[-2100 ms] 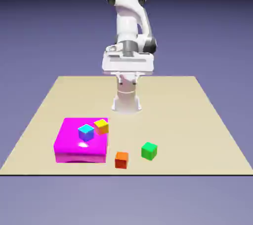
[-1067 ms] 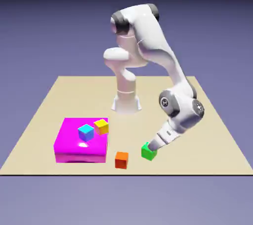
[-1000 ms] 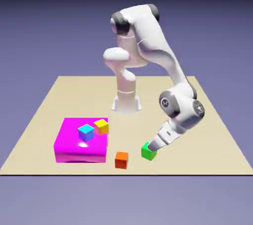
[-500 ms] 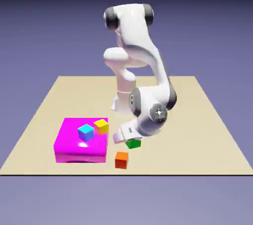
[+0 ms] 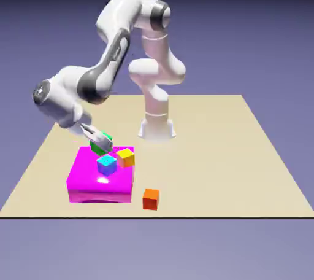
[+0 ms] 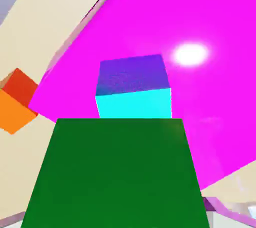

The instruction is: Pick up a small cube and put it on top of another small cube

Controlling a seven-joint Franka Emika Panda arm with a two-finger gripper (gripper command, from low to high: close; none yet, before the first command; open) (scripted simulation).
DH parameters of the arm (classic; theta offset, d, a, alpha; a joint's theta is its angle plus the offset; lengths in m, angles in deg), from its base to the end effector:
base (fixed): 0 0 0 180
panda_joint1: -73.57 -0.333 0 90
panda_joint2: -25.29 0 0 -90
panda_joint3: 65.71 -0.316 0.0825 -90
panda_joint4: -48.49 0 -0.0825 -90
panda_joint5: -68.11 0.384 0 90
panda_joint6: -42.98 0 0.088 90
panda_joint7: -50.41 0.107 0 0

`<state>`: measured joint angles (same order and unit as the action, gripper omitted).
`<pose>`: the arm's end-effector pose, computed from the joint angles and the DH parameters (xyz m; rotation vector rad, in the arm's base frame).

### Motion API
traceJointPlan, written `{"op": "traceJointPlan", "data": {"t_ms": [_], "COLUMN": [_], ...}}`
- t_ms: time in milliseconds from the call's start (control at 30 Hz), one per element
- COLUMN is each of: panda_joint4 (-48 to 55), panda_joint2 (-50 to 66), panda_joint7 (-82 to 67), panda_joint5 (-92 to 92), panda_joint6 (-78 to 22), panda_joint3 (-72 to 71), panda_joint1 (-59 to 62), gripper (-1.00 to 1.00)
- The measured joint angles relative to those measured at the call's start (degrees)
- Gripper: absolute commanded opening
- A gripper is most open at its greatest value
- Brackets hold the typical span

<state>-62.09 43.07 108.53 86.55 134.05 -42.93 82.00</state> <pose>0.4790 -0.2435 0.3093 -1.9531 2.2015 0.9783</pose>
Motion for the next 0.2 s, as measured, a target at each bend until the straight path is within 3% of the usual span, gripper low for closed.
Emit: {"op": "traceJointPlan", "data": {"t_ms": [100,133,200], "panda_joint4": [-6.2,-6.8,-6.8], "panda_joint2": [0.4,0.5,0.5], "panda_joint7": [-0.9,-1.0,-1.0], "panda_joint5": [1.0,1.1,1.0], "panda_joint6": [6.6,7.2,7.2], "panda_joint3": [-0.7,-0.8,-0.8], "panda_joint1": [-0.8,-0.9,-0.9], "gripper": [-1.0,1.0,1.0]}}
